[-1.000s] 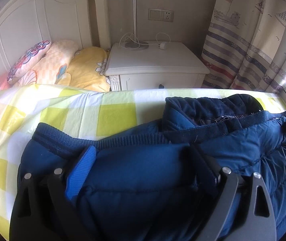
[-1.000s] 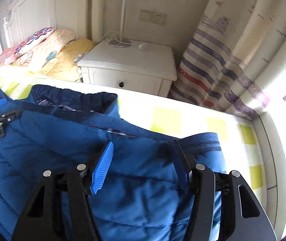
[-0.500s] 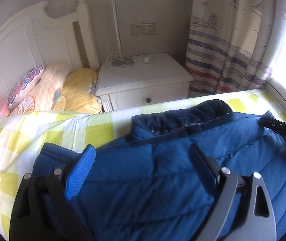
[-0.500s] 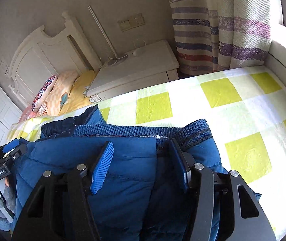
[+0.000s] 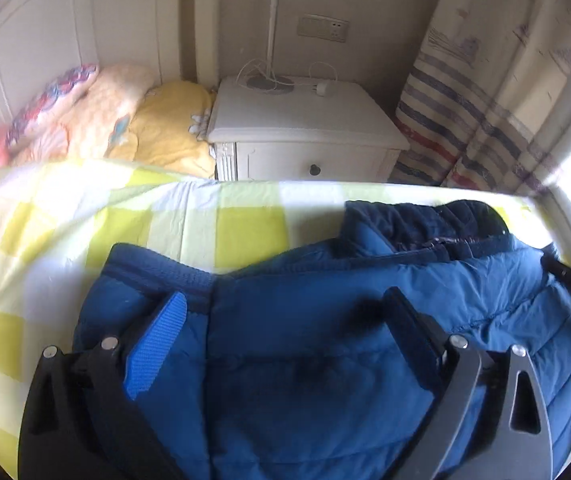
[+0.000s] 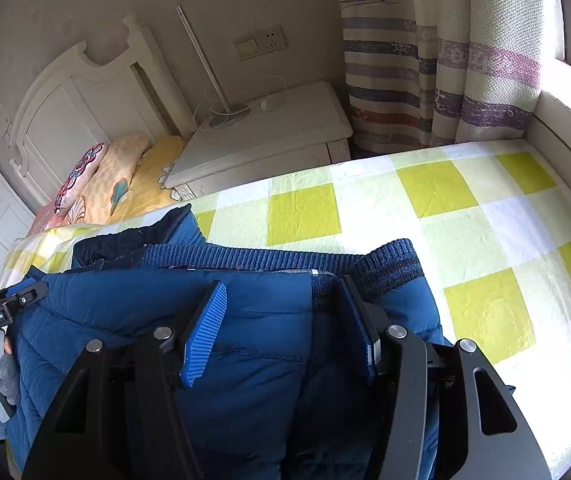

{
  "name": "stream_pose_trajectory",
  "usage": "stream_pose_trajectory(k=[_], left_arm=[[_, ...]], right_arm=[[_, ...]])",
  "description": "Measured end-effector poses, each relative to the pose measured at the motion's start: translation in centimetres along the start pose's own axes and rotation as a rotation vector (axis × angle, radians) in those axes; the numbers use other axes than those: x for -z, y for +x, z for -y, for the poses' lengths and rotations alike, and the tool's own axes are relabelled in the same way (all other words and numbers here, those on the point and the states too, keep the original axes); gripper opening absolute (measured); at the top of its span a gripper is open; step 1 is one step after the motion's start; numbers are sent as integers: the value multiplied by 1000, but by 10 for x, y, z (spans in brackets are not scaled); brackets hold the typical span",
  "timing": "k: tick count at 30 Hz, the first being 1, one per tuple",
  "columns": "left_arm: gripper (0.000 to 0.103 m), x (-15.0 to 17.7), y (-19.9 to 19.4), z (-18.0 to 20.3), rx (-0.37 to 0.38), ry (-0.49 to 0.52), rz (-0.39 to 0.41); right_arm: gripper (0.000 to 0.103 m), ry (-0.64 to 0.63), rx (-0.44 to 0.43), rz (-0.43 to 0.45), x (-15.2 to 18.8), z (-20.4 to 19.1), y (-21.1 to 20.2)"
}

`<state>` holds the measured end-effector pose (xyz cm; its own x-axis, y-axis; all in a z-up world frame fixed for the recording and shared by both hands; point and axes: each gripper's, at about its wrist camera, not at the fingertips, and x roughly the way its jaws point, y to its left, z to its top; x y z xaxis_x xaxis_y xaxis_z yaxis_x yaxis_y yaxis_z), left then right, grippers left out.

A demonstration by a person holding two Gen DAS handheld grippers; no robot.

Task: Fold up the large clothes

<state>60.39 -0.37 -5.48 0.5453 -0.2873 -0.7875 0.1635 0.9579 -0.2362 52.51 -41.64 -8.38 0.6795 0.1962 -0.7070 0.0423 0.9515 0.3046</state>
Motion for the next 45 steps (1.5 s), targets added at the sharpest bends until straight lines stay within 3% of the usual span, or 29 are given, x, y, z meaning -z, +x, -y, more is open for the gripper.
stream_pose_trajectory(k=[1, 2, 3, 8, 11, 15, 18, 19, 21, 24, 25, 26, 28, 30, 31, 33, 36, 39, 42, 44, 45], left_arm=[[93, 0, 1, -24, 124, -98, -4], [94, 1, -2, -37, 201, -156, 28], [94, 3, -3, -42, 226, -178, 41], [96, 8, -6, -34, 206, -145, 84], [96, 10, -8, -43, 261, -189, 106], [96, 11, -9, -45, 274, -203, 121], [96, 9, -10, -31, 178, -162, 96], [95, 9, -12, -21, 78, -136, 80], [92, 11, -24, 7, -127, -32, 81], [94, 32, -56, 58, -125, 153, 152], [95, 41, -62, 75, -147, 201, 160], [99, 51, -65, 90, -162, 238, 165], [100, 68, -58, 111, -170, 295, 139], [101, 85, -32, 125, -258, 360, 79], [101, 89, -24, 123, -268, 363, 68], [101, 85, -28, 112, -240, 309, 62], [101, 79, -52, 76, -253, 223, 125], [100, 74, -70, 15, -249, 73, 139], [100, 78, -68, -42, -154, -114, 78], [100, 83, -66, -57, -83, -160, 74], [100, 85, -67, -57, -81, -160, 88]], right_arm=[[51, 3, -7, 0, 0, 0, 0], [51, 9, -16, 1, 0, 2, 0], [51, 20, -31, 2, 0, 4, 0], [51, 91, -117, 17, 1, 18, -3], [51, 89, -112, 16, 0, 16, -2], [51, 73, -89, 8, -1, 12, -1], [51, 14, -11, -10, -2, -2, -2], [51, -28, 52, -27, -3, -12, -4], [65, -132, 190, -32, -4, -46, -16], [72, -294, 83, 39, 16, -103, -53], [79, -341, 58, 40, 29, -120, -61], [80, -390, 41, 21, 43, -135, -65], [80, -487, 45, -22, 73, -158, -62], [82, -553, 100, -31, 95, -166, -50], [83, -538, 95, -18, 98, -163, -49], [83, -491, 82, -42, 92, -154, -49], [83, -471, 155, -24, 84, -133, -59], [86, -329, 179, 2, 73, -79, -69], [88, -115, 121, 19, 74, -22, -71], [88, -13, 31, 39, 78, 0, -69], [88, -11, 28, 46, 80, 0, -68]])
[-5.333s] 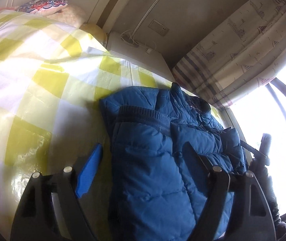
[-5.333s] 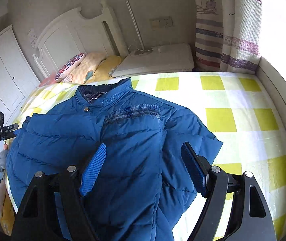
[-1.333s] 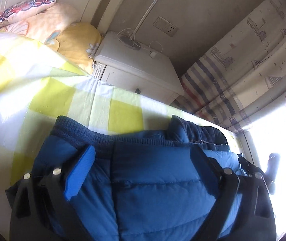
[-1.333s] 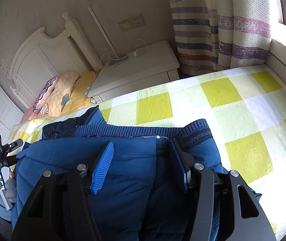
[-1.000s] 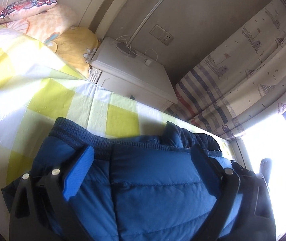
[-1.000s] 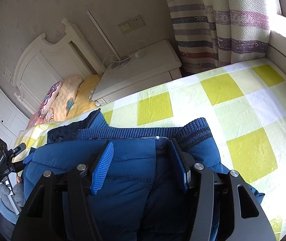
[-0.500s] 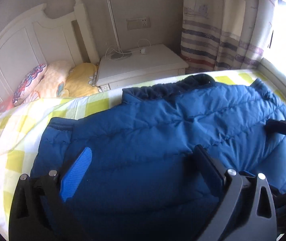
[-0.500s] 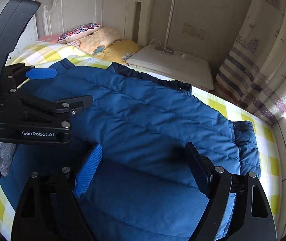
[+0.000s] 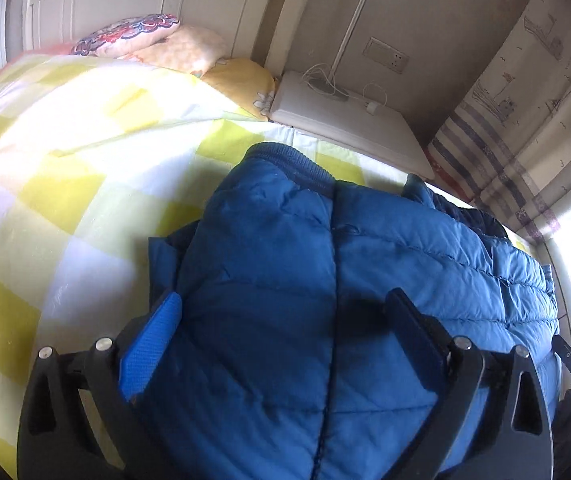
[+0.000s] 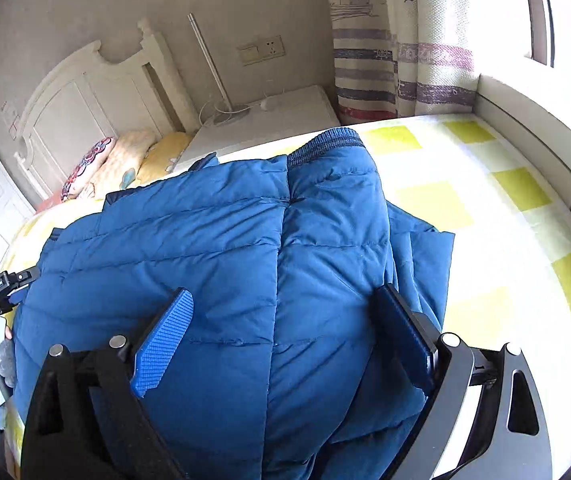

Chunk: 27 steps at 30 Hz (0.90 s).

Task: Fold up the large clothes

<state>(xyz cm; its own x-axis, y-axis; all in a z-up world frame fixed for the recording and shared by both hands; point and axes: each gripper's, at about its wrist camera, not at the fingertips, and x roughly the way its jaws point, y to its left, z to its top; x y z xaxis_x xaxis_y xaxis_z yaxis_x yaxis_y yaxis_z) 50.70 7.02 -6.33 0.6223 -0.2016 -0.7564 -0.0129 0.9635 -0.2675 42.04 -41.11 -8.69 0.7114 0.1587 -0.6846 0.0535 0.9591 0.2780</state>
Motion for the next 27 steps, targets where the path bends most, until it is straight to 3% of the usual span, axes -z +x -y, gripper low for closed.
stream_pose_trajectory(k=[3, 7, 10, 12, 14, 17, 20, 21, 23, 25, 27], left_arm=[[100, 1, 2, 3, -12, 5, 10], [100, 0, 2, -3, 4, -29, 17], [100, -2, -2, 1, -55, -22, 10], [99, 2, -22, 16, -84, 26, 58], [99, 14, -49, 42, -40, 89, 124], [100, 42, -71, 97, -28, 246, 166], [100, 74, -49, 138, -69, 372, 84], [101, 84, -34, 143, -89, 402, 43], [101, 97, -25, 144, -114, 427, 83], [101, 95, -27, 135, -93, 405, 55], [101, 89, -39, 119, -129, 371, 90]], right_arm=[[88, -30, 30, 7, 1, -7, 3], [88, 9, -14, 7, 0, 0, 2], [88, -21, 54, 10, -1, -10, -8], [88, -56, 68, 54, 3, -29, -28], [88, -90, -11, 83, 11, -56, -49], [89, -273, -42, 84, 34, -112, -64], [89, -486, 17, 5, 64, -159, -44], [89, -526, 63, 13, 73, -165, -37], [90, -506, 51, 21, 81, -161, -32], [90, -490, 41, 14, 78, -150, -34], [90, -480, 75, 26, 71, -138, -44]])
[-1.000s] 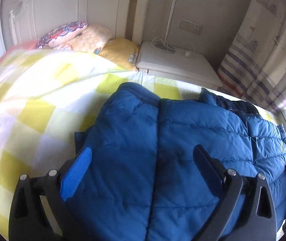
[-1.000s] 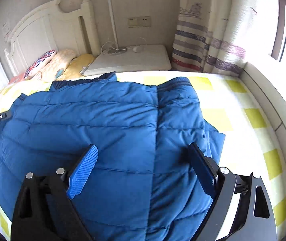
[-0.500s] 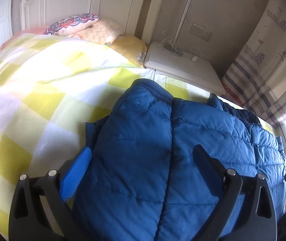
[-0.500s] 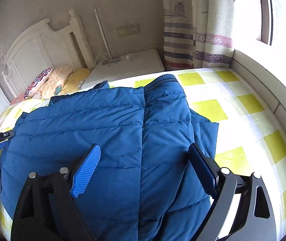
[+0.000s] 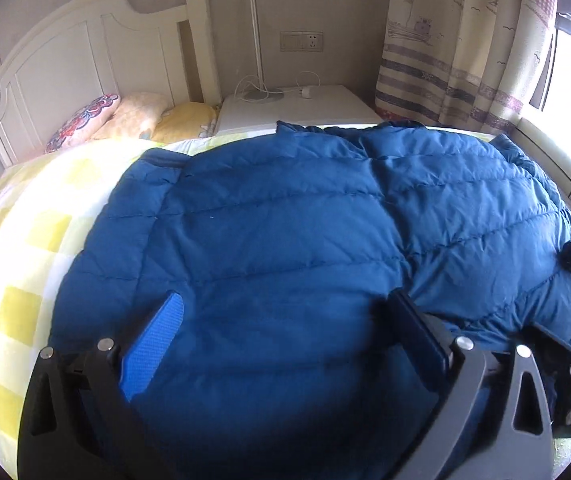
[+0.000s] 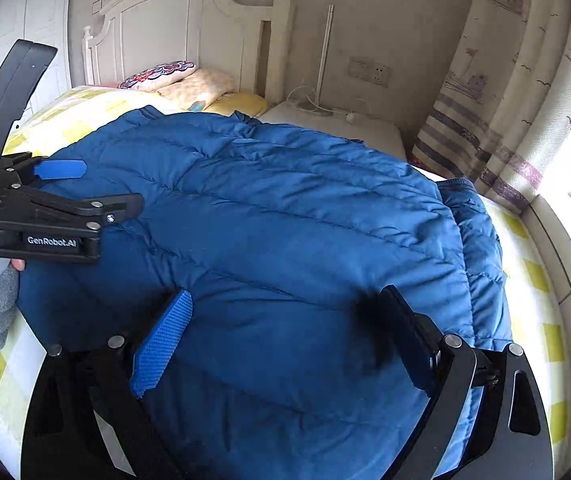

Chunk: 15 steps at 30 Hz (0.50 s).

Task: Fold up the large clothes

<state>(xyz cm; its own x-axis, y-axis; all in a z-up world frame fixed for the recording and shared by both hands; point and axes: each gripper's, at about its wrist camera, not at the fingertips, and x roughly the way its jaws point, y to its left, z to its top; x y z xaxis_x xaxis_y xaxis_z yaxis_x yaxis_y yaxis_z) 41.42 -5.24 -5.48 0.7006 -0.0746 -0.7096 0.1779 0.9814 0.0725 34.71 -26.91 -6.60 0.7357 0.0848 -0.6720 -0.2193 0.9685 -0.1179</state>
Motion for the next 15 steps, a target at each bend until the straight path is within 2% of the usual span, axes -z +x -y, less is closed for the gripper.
stream_pose_trajectory(k=[3, 5, 8, 9, 10, 13, 15], left_arm=[[101, 3, -2, -51, -58, -94, 3], [101, 11, 8, -88, -70, -175, -30], [101, 29, 17, -129, 63, -303, -47], [101, 34, 21, -138, 120, -347, -53], [101, 36, 22, -144, 147, -378, -54], [101, 33, 22, -141, 105, -356, -55], [101, 33, 23, -141, 104, -359, -55]], right_arm=[[90, 97, 61, 3, 5, 44, -7], [92, 200, 46, -18, 16, 76, -1], [94, 347, -88, 18, 40, 107, 8], [94, 371, -118, 14, 43, 111, 9], [94, 373, -113, 17, 44, 111, 8], [94, 348, -85, -1, 43, 106, 11], [94, 354, -93, -1, 43, 107, 11]])
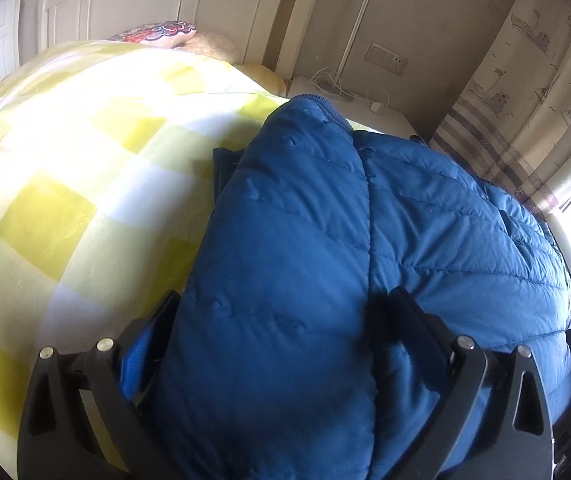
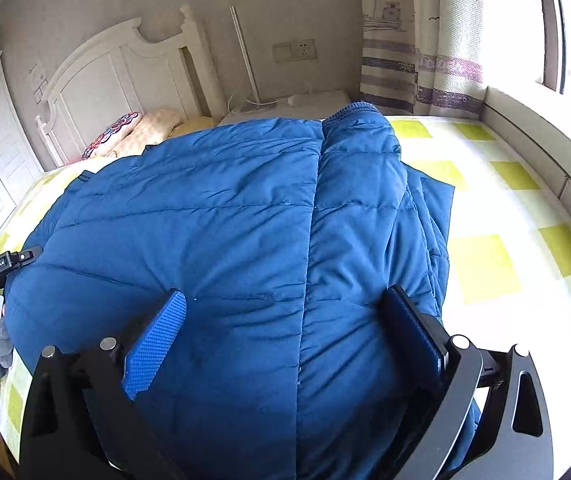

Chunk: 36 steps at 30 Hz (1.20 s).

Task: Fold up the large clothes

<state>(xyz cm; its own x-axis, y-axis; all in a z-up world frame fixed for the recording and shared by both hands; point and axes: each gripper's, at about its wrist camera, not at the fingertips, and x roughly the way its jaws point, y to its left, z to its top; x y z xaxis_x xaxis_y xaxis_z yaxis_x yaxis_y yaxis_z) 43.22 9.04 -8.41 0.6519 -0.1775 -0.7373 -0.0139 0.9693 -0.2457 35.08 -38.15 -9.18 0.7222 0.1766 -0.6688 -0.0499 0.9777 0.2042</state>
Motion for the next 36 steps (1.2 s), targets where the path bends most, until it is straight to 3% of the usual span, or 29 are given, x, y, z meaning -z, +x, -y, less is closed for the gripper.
stream_pose_trajectory(k=[4, 7, 9, 13, 15, 17, 19, 23, 26, 28, 30, 32, 34, 36], left_arm=[[101, 1, 0, 2, -6, -1, -7], [98, 6, -20, 19, -99, -3, 23], [98, 14, -40, 44, -79, 43, 63], [99, 36, -62, 92, -116, 173, 116], [99, 47, -70, 104, -154, 201, 158], [99, 55, -82, 107, -251, 210, 246], [101, 49, -86, 99, -331, 194, 305], [101, 11, -52, 25, -432, 72, 170], [101, -3, -43, -36, -387, -97, 104], [97, 1, -67, -44, -445, -154, 154], [97, 12, -102, -32, -336, -157, 226], [100, 26, -128, 3, -211, -73, 299], [100, 36, -129, 49, -82, 86, 266], [100, 42, -101, 87, -25, 184, 177]], right_arm=[[95, -3, 4, -4, -3, -2, 1], [94, 28, 86, -22, -9, -12, -11], [94, 8, 64, 36, -7, -34, -32], [94, -206, 4, 57, 10, -107, -48], [94, -338, 36, 39, 25, -139, -39], [96, -397, 40, 19, 39, -153, -26], [96, -359, 15, 36, 41, -147, -23], [97, -351, -13, 17, 37, -139, -22], [97, -343, -23, 19, 37, -138, -22], [97, -335, -20, 19, 39, -139, -25], [97, -313, -14, 17, 39, -140, -30], [97, -276, -20, 38, 35, -139, -35], [97, -264, -36, 65, 31, -144, -37], [97, -289, -11, 55, 30, -150, -32]])
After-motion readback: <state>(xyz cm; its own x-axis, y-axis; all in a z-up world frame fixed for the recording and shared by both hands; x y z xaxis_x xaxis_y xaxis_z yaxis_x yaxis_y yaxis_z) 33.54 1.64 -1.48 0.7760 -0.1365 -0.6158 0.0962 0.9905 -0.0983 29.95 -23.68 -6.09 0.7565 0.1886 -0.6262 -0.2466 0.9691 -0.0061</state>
